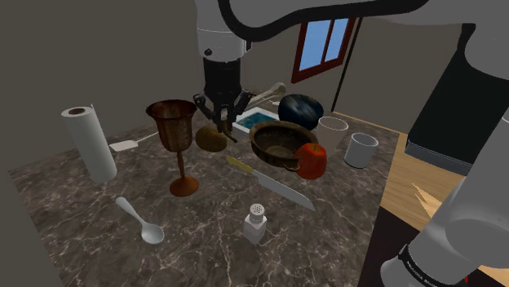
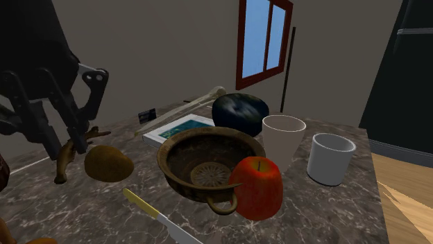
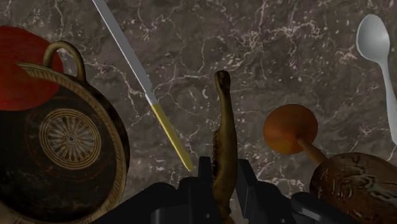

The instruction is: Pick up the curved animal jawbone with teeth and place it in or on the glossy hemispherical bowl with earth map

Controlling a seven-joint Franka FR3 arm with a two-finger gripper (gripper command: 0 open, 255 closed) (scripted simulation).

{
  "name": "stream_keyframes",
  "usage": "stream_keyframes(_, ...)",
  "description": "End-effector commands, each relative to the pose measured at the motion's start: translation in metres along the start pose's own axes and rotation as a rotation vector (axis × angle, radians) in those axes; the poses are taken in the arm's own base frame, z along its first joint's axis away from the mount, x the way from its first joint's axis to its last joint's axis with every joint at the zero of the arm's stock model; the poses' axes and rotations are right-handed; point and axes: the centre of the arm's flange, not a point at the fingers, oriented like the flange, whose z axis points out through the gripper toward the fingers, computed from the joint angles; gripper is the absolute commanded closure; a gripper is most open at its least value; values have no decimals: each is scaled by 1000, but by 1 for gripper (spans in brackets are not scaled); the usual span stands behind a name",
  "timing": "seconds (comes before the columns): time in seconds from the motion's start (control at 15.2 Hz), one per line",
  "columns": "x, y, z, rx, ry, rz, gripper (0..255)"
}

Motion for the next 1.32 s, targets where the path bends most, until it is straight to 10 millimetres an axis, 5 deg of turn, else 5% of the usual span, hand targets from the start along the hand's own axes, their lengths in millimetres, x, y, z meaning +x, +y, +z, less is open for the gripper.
stream_keyframes(0.0,0,0,-9,0,0,0,255)
stream_keyframes(0.26,1,1,-29,0,0,0,255)
stream_keyframes(1.25,103,170,-11,0,0,0,255)
